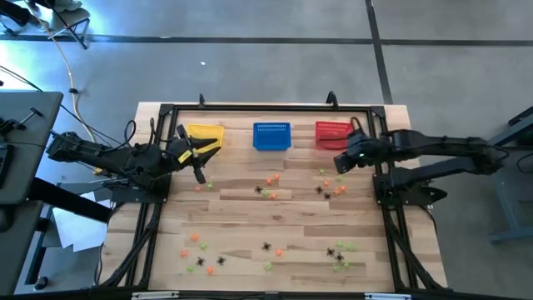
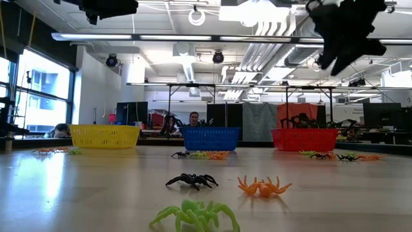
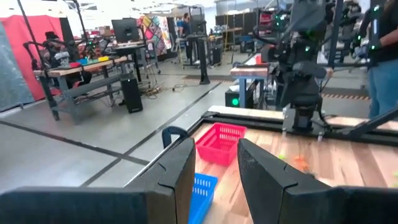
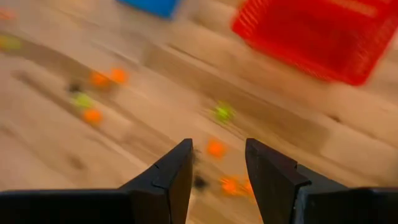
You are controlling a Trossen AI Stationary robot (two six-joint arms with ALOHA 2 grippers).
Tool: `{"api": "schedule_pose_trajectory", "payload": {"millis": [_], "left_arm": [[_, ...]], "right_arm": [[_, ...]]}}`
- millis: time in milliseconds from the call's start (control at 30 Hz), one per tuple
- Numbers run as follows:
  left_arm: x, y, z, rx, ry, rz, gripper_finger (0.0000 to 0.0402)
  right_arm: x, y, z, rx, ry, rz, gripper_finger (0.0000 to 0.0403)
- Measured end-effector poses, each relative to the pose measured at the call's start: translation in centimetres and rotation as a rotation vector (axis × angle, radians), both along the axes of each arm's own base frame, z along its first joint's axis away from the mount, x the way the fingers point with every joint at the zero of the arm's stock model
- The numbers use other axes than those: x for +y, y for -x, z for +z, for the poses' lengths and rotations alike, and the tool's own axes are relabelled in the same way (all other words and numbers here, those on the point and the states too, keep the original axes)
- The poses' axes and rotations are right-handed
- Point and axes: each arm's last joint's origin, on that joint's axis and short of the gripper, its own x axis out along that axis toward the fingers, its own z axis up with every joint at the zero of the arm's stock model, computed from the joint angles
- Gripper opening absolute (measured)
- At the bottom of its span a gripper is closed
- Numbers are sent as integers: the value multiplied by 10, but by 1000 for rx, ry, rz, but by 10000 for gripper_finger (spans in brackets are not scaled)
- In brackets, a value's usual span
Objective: Sort Halloween decoration
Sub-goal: Put the green spider toy into the red basket
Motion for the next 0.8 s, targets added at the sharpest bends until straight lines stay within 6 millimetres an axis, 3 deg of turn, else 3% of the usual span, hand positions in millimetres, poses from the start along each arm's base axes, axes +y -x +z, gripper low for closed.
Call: {"api": "schedule_pose_trajectory", "payload": {"millis": [267,600,800], "left_arm": [[-3,-1,-5,33,34,-96,110],[-3,-1,-12,88,80,-125,110],[-4,0,-14,105,77,-126,110]], "right_arm": [[0,-21,-46,267,-84,-33,144],[1,-46,-87,374,-164,-38,144],[0,-50,-103,447,-170,-36,144]]}}
